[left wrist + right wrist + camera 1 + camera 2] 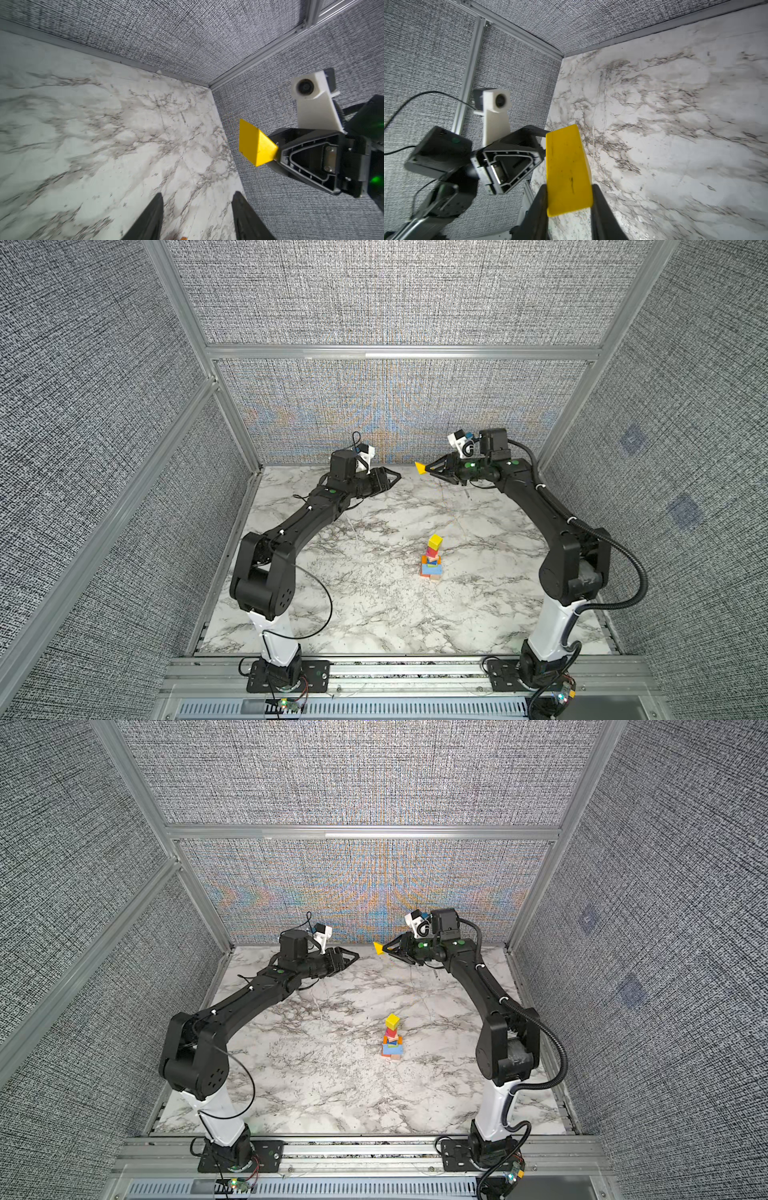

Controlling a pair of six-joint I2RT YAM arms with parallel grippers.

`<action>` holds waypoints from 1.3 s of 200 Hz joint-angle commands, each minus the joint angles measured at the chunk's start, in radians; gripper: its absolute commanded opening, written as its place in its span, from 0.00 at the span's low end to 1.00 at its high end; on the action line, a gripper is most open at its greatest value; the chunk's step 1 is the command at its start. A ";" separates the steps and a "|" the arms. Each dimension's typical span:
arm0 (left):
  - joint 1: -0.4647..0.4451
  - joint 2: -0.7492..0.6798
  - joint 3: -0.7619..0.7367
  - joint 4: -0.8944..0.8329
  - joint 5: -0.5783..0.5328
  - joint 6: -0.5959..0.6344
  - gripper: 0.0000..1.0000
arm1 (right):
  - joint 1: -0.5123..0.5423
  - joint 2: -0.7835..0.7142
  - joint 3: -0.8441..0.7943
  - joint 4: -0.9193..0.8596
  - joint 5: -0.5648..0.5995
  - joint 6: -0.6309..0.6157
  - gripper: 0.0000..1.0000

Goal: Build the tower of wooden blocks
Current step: 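Close the left gripper on the trapezoid while the right gripper holds it up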

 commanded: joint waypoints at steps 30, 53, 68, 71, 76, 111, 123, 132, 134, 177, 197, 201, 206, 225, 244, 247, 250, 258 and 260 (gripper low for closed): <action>0.006 0.109 0.068 0.392 0.101 -0.159 0.52 | 0.000 0.083 0.097 0.104 -0.137 0.114 0.18; 0.007 0.160 0.085 0.504 0.127 -0.222 0.52 | -0.005 0.104 0.125 0.109 -0.161 0.129 0.18; 0.007 0.175 0.092 0.544 0.138 -0.238 0.49 | -0.009 0.116 0.130 0.135 -0.181 0.151 0.18; 0.007 0.176 0.092 0.544 0.138 -0.237 0.49 | -0.010 0.117 0.130 0.140 -0.184 0.155 0.18; 0.007 0.175 0.092 0.546 0.136 -0.233 0.49 | -0.010 0.120 0.130 0.147 -0.186 0.160 0.18; 0.007 0.203 0.104 0.601 0.156 -0.252 0.48 | -0.010 0.151 0.141 0.203 -0.226 0.211 0.18; 0.008 0.218 0.115 0.640 0.168 -0.274 0.47 | -0.010 0.160 0.143 0.210 -0.234 0.220 0.18; 0.008 0.231 0.128 0.671 0.180 -0.297 0.47 | -0.012 0.164 0.145 0.213 -0.239 0.224 0.18; 0.007 0.235 0.131 0.677 0.183 -0.302 0.47 | -0.012 0.165 0.146 0.214 -0.240 0.225 0.18; 0.007 0.278 0.165 0.733 0.223 -0.351 0.44 | -0.012 0.182 0.167 0.249 -0.264 0.261 0.17; 0.007 0.289 0.171 0.745 0.232 -0.358 0.43 | -0.012 0.195 0.170 0.270 -0.275 0.282 0.17; 0.007 0.290 0.173 0.747 0.233 -0.362 0.43 | -0.012 0.197 0.169 0.276 -0.278 0.287 0.17; 0.007 0.293 0.177 0.751 0.234 -0.365 0.42 | -0.012 0.199 0.169 0.283 -0.280 0.293 0.17; 0.007 0.300 0.185 0.757 0.236 -0.377 0.40 | -0.014 0.207 0.171 0.306 -0.285 0.314 0.17; 0.007 0.301 0.192 0.762 0.243 -0.385 0.39 | -0.014 0.210 0.175 0.308 -0.285 0.316 0.16; 0.007 0.300 0.194 0.763 0.243 -0.385 0.39 | -0.014 0.210 0.176 0.308 -0.285 0.316 0.17; 0.007 0.301 0.195 0.762 0.245 -0.387 0.38 | -0.014 0.212 0.175 0.308 -0.284 0.316 0.17; 0.007 0.302 0.198 0.761 0.248 -0.390 0.37 | -0.016 0.212 0.176 0.308 -0.282 0.316 0.16; 0.007 0.303 0.199 0.761 0.249 -0.389 0.37 | -0.015 0.213 0.176 0.308 -0.281 0.316 0.16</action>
